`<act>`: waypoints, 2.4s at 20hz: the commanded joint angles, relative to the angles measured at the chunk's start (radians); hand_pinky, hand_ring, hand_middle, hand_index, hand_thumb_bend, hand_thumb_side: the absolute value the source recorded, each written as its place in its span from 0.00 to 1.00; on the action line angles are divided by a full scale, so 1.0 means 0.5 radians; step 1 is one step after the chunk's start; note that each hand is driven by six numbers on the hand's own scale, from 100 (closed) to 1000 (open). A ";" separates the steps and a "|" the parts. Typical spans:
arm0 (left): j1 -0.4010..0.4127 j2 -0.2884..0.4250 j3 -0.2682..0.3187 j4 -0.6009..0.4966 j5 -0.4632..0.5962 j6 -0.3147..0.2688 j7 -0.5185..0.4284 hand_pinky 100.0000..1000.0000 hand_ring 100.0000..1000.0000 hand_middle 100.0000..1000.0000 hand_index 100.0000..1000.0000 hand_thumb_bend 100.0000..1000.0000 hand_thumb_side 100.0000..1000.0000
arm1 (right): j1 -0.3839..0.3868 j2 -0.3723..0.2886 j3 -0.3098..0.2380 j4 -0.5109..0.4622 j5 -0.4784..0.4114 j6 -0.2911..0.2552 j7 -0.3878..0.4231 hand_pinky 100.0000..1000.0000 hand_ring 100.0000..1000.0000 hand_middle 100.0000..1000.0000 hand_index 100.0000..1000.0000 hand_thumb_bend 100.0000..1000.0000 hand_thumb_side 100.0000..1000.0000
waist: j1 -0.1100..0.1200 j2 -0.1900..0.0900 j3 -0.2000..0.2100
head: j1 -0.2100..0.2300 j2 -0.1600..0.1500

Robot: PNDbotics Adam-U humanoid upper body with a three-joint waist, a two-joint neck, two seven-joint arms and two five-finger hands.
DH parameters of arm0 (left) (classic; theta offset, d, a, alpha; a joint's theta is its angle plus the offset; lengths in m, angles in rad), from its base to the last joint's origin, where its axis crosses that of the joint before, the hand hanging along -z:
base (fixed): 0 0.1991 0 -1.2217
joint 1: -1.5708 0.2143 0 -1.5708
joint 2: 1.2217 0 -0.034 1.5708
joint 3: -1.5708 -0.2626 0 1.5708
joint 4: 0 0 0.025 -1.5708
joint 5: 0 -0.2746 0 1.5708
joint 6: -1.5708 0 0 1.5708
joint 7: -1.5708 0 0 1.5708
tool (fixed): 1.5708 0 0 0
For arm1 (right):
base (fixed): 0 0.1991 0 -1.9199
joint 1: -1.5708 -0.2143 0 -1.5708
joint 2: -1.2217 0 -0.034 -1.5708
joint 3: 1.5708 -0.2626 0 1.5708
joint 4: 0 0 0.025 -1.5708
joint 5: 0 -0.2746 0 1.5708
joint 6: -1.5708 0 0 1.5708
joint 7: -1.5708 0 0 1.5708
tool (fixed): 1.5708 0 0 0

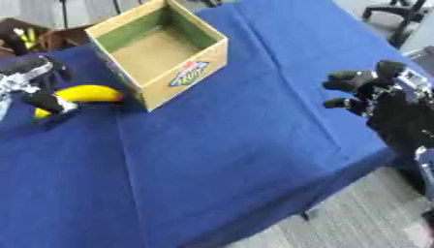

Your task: Pick up objects on the table and place them in the box.

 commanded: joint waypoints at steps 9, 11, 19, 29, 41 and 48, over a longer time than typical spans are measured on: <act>-0.042 0.042 0.023 -0.018 0.012 0.015 0.008 0.30 0.33 0.36 0.50 0.18 0.14 | -0.015 -0.011 -0.011 -0.027 0.019 -0.007 0.015 0.72 0.85 0.73 0.56 0.00 0.76 | -0.014 -0.027 0.005 | -0.008 0.001; -0.043 0.046 0.028 -0.025 0.045 0.017 0.012 0.27 0.30 0.32 0.46 0.16 0.13 | -0.013 -0.014 -0.011 -0.027 0.013 -0.008 0.015 0.72 0.85 0.73 0.56 0.00 0.76 | -0.017 -0.036 0.005 | -0.009 0.001; -0.066 0.091 0.050 -0.109 0.219 0.033 0.019 0.24 0.26 0.28 0.41 0.11 0.13 | -0.001 -0.034 -0.011 -0.025 -0.015 -0.012 0.013 0.73 0.85 0.74 0.56 0.00 0.76 | -0.027 -0.077 0.009 | -0.013 0.002; -0.165 0.094 0.026 -0.237 0.314 0.056 0.096 0.24 0.26 0.27 0.41 0.11 0.09 | -0.009 -0.051 -0.004 -0.022 -0.027 -0.003 0.017 0.73 0.85 0.74 0.56 0.00 0.76 | -0.007 -0.095 -0.002 | -0.004 -0.021; -0.278 -0.018 -0.037 -0.306 0.033 0.006 0.306 0.33 0.30 0.31 0.45 0.18 0.04 | -0.083 -0.037 0.023 -0.028 -0.029 0.020 0.045 0.73 0.85 0.74 0.55 0.00 0.76 | 0.041 -0.045 -0.149 | 0.063 -0.114; -0.248 -0.081 -0.082 -0.303 -0.096 -0.075 0.443 0.64 0.66 0.66 0.76 0.72 0.64 | -0.084 -0.010 0.024 -0.036 -0.010 0.012 0.053 0.73 0.85 0.74 0.55 0.00 0.76 | 0.027 0.003 -0.209 | 0.089 -0.128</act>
